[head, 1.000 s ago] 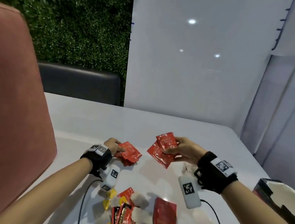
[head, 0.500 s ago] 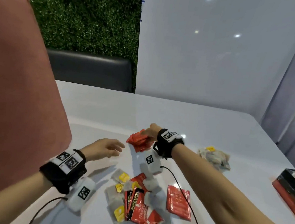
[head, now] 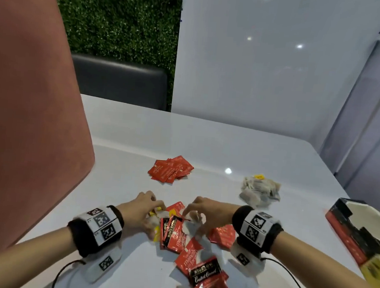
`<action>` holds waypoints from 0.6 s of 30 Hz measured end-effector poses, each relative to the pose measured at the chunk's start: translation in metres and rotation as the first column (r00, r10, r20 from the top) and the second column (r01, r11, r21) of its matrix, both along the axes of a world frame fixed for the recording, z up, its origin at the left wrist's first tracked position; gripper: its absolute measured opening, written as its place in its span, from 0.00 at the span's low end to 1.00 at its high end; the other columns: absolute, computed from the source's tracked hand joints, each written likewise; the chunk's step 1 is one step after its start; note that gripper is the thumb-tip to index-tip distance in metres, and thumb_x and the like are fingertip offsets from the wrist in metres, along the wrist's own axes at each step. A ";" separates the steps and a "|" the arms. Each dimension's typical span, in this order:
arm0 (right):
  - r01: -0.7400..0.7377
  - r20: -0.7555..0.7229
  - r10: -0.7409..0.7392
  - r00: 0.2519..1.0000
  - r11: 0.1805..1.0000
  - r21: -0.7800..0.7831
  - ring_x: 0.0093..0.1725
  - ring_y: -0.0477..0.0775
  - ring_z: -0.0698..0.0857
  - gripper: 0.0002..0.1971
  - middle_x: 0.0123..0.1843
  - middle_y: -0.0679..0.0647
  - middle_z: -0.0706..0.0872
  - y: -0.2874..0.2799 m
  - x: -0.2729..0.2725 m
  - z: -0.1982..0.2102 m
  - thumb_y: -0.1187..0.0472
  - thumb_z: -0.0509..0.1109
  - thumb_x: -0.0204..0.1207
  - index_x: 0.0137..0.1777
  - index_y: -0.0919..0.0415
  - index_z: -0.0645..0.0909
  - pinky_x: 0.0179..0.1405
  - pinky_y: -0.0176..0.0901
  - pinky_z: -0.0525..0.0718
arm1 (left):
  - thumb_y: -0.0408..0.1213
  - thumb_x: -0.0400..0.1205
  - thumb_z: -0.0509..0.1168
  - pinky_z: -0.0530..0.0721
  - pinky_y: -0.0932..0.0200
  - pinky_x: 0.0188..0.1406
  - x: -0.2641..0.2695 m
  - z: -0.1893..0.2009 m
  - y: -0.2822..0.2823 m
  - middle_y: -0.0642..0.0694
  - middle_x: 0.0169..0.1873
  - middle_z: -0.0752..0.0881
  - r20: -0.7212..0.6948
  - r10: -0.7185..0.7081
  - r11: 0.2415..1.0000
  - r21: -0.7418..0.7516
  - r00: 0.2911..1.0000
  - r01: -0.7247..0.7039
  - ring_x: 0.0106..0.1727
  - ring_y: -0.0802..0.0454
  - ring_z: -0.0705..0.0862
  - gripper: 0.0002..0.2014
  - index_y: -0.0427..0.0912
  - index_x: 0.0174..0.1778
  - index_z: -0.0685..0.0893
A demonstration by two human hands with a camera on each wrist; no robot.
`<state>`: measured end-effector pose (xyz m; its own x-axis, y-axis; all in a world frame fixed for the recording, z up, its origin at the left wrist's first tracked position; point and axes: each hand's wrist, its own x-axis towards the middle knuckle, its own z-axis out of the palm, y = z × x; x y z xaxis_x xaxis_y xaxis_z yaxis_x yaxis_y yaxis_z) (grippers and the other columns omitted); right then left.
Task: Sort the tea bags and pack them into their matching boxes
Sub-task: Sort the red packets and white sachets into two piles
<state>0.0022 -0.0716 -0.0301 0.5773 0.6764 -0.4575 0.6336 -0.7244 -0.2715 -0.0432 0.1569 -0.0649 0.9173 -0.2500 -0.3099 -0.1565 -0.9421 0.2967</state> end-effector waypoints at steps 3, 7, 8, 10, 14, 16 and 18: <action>0.069 -0.006 -0.068 0.998 0.993 0.091 0.57 0.54 0.75 0.28 0.66 0.59 0.73 -0.006 -0.013 -0.008 0.56 0.76 0.70 0.69 0.56 0.72 0.60 0.49 0.79 | 0.46 0.68 0.77 0.75 0.59 0.53 -0.002 0.005 0.002 0.48 0.54 0.70 0.007 0.034 0.999 -0.024 0.999 -0.034 0.56 0.51 0.73 0.28 0.51 0.63 0.77; 0.116 0.064 -0.127 0.990 0.980 0.160 0.57 0.58 0.80 0.21 0.62 0.61 0.82 -0.012 -0.025 -0.006 0.60 0.74 0.73 0.65 0.62 0.75 0.54 0.44 0.77 | 0.43 0.73 0.74 0.69 0.62 0.45 -0.004 0.018 0.010 0.46 0.50 0.77 0.016 -0.001 1.000 -0.008 1.000 0.001 0.50 0.52 0.74 0.20 0.47 0.61 0.80; 0.135 0.073 -0.152 0.986 0.970 0.202 0.54 0.56 0.80 0.19 0.60 0.60 0.83 -0.016 -0.026 -0.005 0.61 0.73 0.73 0.63 0.63 0.77 0.51 0.41 0.76 | 0.42 0.73 0.73 0.71 0.62 0.45 -0.004 0.020 0.015 0.46 0.52 0.80 0.003 0.005 0.999 -0.044 1.000 -0.005 0.50 0.52 0.76 0.18 0.49 0.58 0.81; 0.179 0.069 -0.207 0.976 0.941 0.287 0.48 0.51 0.79 0.15 0.55 0.55 0.84 -0.025 -0.027 0.000 0.62 0.73 0.73 0.59 0.63 0.79 0.47 0.38 0.75 | 0.42 0.72 0.74 0.75 0.61 0.47 -0.006 0.027 0.026 0.47 0.52 0.83 -0.031 0.027 0.990 -0.137 0.999 -0.031 0.50 0.52 0.80 0.12 0.57 0.49 0.81; 0.279 -0.041 -0.302 0.952 0.809 0.517 0.40 0.47 0.82 0.06 0.41 0.46 0.82 -0.049 -0.022 0.017 0.64 0.74 0.73 0.45 0.58 0.79 0.35 0.27 0.78 | 0.49 0.65 0.76 0.78 0.60 0.48 -0.012 0.045 0.037 0.50 0.46 0.85 -0.048 0.051 0.968 -0.243 0.998 -0.062 0.44 0.56 0.82 0.13 0.59 0.42 0.82; 0.337 -0.132 -0.327 0.936 0.716 0.611 0.38 0.49 0.85 0.08 0.38 0.48 0.83 -0.063 -0.019 0.025 0.66 0.73 0.73 0.40 0.55 0.77 0.39 0.33 0.84 | 0.52 0.63 0.75 0.79 0.61 0.47 -0.014 0.054 0.040 0.52 0.45 0.86 -0.039 0.054 0.964 -0.257 0.998 -0.062 0.44 0.57 0.83 0.15 0.57 0.43 0.83; 0.444 -0.276 -0.354 0.894 0.610 0.656 0.41 0.56 0.89 0.06 0.39 0.54 0.86 -0.078 -0.018 0.033 0.69 0.73 0.73 0.42 0.61 0.78 0.42 0.43 0.88 | 0.55 0.61 0.75 0.79 0.64 0.44 -0.015 0.062 0.042 0.51 0.44 0.86 -0.035 0.056 0.955 -0.289 0.998 -0.064 0.42 0.57 0.83 0.19 0.54 0.45 0.84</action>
<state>-0.0159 -0.1494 0.0027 0.8454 0.5329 -0.0373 0.2617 -0.4739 -0.8408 -0.0584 0.1990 -0.0027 0.9260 -0.2774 -0.2562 -0.0909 -0.8223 0.5617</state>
